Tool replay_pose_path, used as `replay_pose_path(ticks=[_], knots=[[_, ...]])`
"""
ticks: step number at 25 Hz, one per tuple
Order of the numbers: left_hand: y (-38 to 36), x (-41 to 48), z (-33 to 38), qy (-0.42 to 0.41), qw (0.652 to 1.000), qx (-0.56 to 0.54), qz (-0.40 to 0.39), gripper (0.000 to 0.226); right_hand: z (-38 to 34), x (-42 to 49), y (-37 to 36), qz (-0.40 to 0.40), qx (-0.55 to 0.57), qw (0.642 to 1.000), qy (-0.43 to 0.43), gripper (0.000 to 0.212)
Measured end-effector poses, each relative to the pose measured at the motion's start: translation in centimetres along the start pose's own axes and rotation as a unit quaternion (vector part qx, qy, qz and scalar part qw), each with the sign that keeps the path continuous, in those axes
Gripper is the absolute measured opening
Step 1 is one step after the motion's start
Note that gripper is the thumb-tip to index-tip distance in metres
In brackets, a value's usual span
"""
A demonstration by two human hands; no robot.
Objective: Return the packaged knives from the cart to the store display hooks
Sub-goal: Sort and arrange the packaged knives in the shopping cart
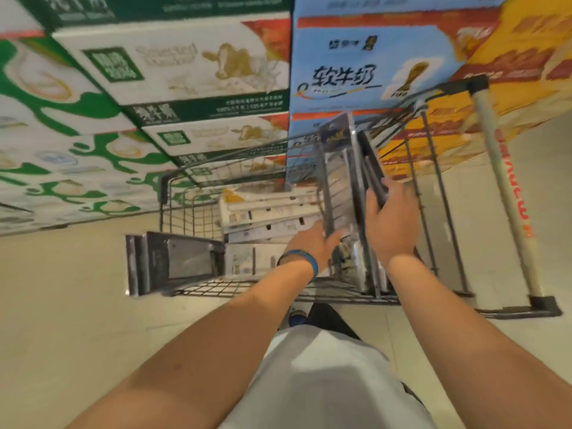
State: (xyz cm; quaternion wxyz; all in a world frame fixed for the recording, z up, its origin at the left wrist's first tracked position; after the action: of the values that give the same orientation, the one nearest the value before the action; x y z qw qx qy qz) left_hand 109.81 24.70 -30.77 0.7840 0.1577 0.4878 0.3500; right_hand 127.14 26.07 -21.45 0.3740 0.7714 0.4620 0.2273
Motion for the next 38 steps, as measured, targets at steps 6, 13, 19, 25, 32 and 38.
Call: replay_pose_path(ticks=[6, 13, 19, 25, 32, 38], knots=[[-1.5, -0.6, -14.5, 0.126, 0.982, -0.129, -0.058, 0.053, -11.4, -6.5, -8.9, -0.183, 0.191, 0.962, 0.060, 0.021], [-5.0, 3.5, -29.4, 0.167, 0.958, 0.182, -0.146, 0.046, 2.9, -14.3, -31.6, -0.525, -0.175, 0.830, -0.073, 0.043], [-1.5, 2.2, -29.2, 0.168, 0.966, 0.195, 0.035, 0.049, 7.0, -14.0, -42.5, -0.509, -0.301, 0.805, 0.050, 0.090], [0.2, 1.5, -26.8, 0.118, 0.981, 0.134, 0.076, 0.046, 8.7, -15.9, -46.2, -0.497, -0.402, 0.768, 0.041, 0.114], [-0.1, 1.4, -27.0, 0.136, 0.974, 0.156, 0.088, 0.025, 8.4, -14.8, -45.3, -0.483, -0.421, 0.762, 0.095, 0.119], [-2.2, 1.7, -28.6, 0.184, 0.966, 0.183, 0.020, 0.037, 8.0, -15.0, -45.1, -0.480, -0.369, 0.795, -0.020, 0.119]])
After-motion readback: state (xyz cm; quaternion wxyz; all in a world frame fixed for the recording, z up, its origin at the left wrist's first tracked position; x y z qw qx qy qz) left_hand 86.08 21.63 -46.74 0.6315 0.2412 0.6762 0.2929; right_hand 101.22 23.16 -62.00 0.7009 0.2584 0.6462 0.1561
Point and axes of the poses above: each hand's wrist, its own x-axis towards the middle knuckle, its own y-axis out of the back of the hand, z = x × y, the point moved 9 cm from there along x, towards the middle knuckle, and after that the axes turned 11 degrees about x, right-handed, at the moved point
